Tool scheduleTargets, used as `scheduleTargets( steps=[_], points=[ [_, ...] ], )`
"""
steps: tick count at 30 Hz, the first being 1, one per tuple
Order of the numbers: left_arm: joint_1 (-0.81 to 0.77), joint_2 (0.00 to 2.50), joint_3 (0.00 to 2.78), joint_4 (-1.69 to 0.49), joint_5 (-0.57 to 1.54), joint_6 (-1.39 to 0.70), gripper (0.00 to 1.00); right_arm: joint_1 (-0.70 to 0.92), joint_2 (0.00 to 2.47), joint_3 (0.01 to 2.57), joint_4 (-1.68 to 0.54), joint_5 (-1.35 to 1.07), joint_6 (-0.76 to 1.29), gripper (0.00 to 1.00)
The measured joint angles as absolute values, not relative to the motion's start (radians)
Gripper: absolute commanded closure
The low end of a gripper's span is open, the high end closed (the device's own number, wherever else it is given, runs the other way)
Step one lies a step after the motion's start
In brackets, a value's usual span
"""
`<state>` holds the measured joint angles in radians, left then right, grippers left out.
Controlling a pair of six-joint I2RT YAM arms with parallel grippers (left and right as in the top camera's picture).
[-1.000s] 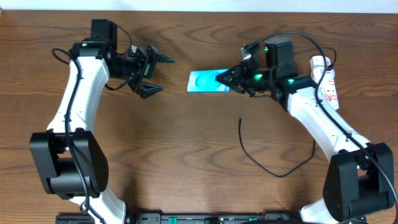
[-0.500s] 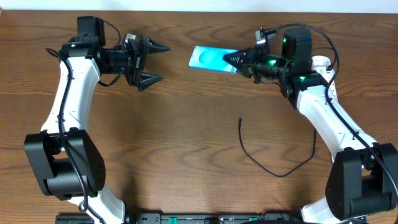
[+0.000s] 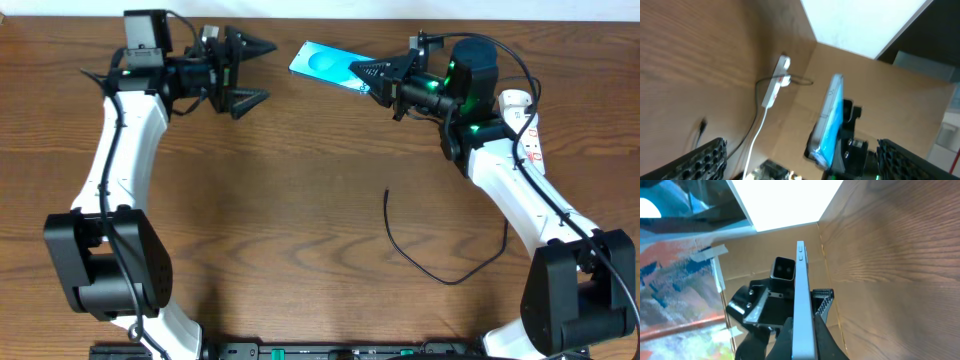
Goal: Plug charger to phone and switch on socket
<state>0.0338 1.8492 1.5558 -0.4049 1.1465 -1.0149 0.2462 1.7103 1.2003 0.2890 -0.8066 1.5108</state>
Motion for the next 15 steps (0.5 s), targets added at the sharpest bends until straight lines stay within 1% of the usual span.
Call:
scheduleTargets(
  steps=[6,15],
  points=[
    [-0.028,1.849,1.556,-0.257,1.053,-1.143,0.05,0.268,1.71,1.2,0.301,-0.751,1.547,0.99],
    [-0.067,1.849,1.556,-0.15,0.943,-1.27,0.05,0.294,1.71,1.2,0.424,-0.671,1.623,0.99]
  ],
)
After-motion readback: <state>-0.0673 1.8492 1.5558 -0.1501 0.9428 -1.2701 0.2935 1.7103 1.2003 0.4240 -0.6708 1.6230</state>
